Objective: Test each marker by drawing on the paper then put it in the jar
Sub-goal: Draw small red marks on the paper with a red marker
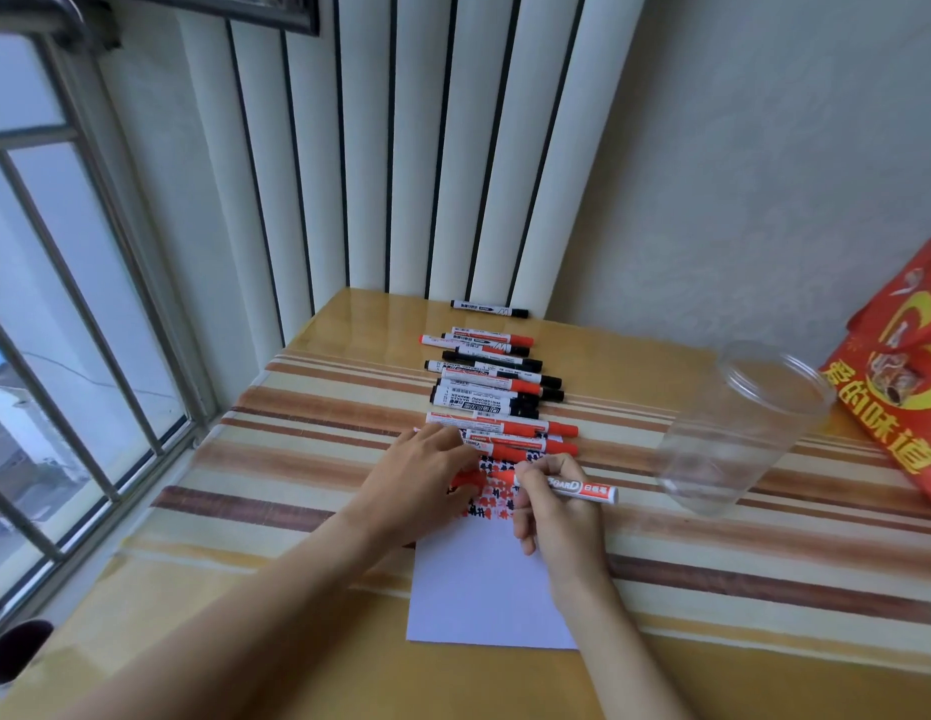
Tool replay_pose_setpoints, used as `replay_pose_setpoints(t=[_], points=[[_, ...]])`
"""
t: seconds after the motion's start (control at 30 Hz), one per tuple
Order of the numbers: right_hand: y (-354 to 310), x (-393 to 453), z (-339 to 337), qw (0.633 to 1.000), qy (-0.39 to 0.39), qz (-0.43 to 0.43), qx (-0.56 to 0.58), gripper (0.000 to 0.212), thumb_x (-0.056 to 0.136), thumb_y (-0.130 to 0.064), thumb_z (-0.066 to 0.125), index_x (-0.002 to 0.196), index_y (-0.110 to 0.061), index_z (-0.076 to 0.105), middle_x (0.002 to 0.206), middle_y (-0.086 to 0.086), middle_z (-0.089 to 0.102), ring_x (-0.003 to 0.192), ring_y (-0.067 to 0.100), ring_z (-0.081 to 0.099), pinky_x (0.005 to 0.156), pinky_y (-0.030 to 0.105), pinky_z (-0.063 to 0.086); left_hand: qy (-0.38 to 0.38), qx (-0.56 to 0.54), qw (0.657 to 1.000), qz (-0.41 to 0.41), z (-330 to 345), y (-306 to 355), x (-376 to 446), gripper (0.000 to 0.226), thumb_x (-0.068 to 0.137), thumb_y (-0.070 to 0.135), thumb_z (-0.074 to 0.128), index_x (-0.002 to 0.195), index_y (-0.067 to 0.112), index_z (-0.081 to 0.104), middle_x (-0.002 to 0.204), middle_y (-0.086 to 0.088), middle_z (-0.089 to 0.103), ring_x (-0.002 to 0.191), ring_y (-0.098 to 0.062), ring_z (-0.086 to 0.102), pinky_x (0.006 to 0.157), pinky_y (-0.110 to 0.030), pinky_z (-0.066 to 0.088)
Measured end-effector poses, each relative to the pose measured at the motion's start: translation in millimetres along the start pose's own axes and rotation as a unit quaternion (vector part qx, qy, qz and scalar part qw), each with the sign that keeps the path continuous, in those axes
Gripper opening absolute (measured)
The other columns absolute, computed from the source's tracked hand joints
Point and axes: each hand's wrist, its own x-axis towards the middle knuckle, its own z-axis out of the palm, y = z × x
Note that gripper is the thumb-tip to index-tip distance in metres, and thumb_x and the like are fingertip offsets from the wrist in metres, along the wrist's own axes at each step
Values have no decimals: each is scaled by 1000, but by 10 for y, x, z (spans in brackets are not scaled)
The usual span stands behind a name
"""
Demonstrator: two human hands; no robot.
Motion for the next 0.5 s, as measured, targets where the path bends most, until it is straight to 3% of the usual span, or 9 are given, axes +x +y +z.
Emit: replay_pose_setpoints(t=[0.13, 0.33, 0.5], points=[[3, 2, -1, 1000, -5, 0, 9, 19, 98, -14, 67, 82, -17, 57, 60, 4, 55, 44, 18, 49, 38, 25, 33, 36, -64, 997, -27, -56, -17, -100, 15, 89, 27, 72, 102, 20, 69, 105, 5, 65, 99, -20, 57, 82, -34, 47], [-45, -58, 27, 996, -86, -36, -7, 20, 86, -35, 69, 82, -20, 57, 61, 8, 57, 46, 20, 49, 42, 27, 36, 73, -128, 988, -37, -132, 3, -271, 17, 93, 22, 69, 109, 18, 68, 112, 5, 62, 100, -17, 56, 81, -34, 47], [-80, -100, 51, 986, -161, -39, -8, 19, 88, -31, 74, 88, -18, 60, 65, 11, 59, 50, 24, 56, 44, 28, 42, 64, -174, 983, -3, -168, 21, -347, 16, 93, 16, 69, 108, 14, 68, 107, 2, 61, 97, -19, 58, 80, -35, 49]])
